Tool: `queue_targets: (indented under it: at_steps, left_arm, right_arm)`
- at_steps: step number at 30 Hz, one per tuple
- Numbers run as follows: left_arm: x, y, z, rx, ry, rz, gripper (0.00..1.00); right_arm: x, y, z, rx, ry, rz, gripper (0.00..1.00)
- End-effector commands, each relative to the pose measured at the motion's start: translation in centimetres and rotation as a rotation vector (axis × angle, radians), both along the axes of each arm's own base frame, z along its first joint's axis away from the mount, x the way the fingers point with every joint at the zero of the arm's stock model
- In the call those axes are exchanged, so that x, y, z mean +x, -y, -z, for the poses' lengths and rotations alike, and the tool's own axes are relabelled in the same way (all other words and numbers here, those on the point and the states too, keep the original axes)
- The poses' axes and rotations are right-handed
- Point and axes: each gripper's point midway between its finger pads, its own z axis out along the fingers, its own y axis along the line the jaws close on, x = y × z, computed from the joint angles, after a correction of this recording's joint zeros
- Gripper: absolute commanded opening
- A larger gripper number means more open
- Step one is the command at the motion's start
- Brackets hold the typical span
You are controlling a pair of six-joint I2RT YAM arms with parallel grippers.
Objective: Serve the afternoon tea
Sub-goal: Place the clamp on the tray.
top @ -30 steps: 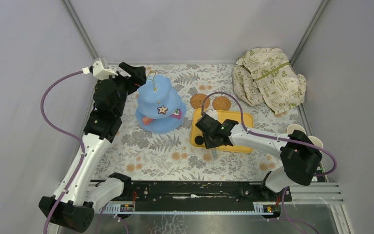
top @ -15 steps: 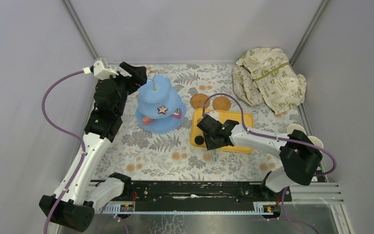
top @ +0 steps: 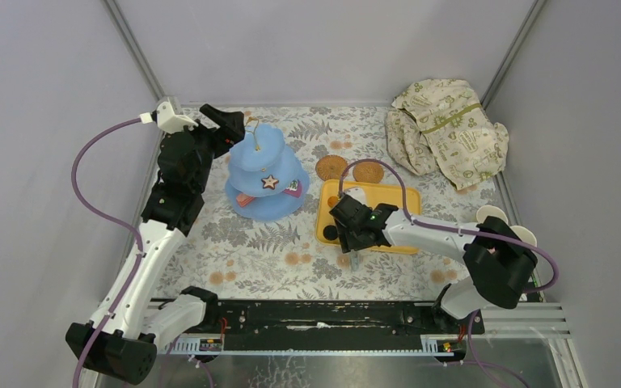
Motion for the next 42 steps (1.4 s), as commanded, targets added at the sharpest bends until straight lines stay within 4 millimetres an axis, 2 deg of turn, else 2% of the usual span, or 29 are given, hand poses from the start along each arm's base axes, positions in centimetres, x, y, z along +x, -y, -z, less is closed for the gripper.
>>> queue_targets:
  at_steps: [1, 11, 16, 24, 31, 34, 42]
  left_arm:
    - [0.2, 0.1, -0.9, -0.019, 0.045, 0.004, 0.94]
    - [0.2, 0.3, -1.0, -0.028, 0.048, 0.013, 0.94]
    - [-0.2, 0.1, -0.9, -0.025, 0.058, 0.009, 0.94]
    - [-1.2, -0.1, -0.9, -0.032, 0.073, 0.011, 0.95]
    - [-1.8, -0.1, -1.3, -0.037, 0.088, 0.020, 0.95]
    - [-1.9, 0.0, -1.0, -0.039, 0.085, 0.029, 0.95]
    - [-1.7, 0.3, -0.6, -0.051, 0.080, 0.041, 0.95]
  right_arm:
    - [1.1, 0.1, -1.9, 0.049, 0.088, 0.013, 0.65]
    - [1.4, 0.8, -5.4, 0.137, 0.278, 0.020, 0.64]
    - [0.9, 1.0, -5.8, 0.163, 0.407, 0.056, 0.58]
    - [-1.3, 1.1, -4.3, 0.133, 0.585, 0.175, 0.61]
    - [-3.1, 0.2, -3.5, 0.078, 0.676, 0.203, 0.63]
    - [-3.3, 0.6, -2.7, 0.044, 0.683, 0.222, 0.62]
    - [-3.6, 0.2, -0.7, 0.110, 0.650, 0.206, 0.57]
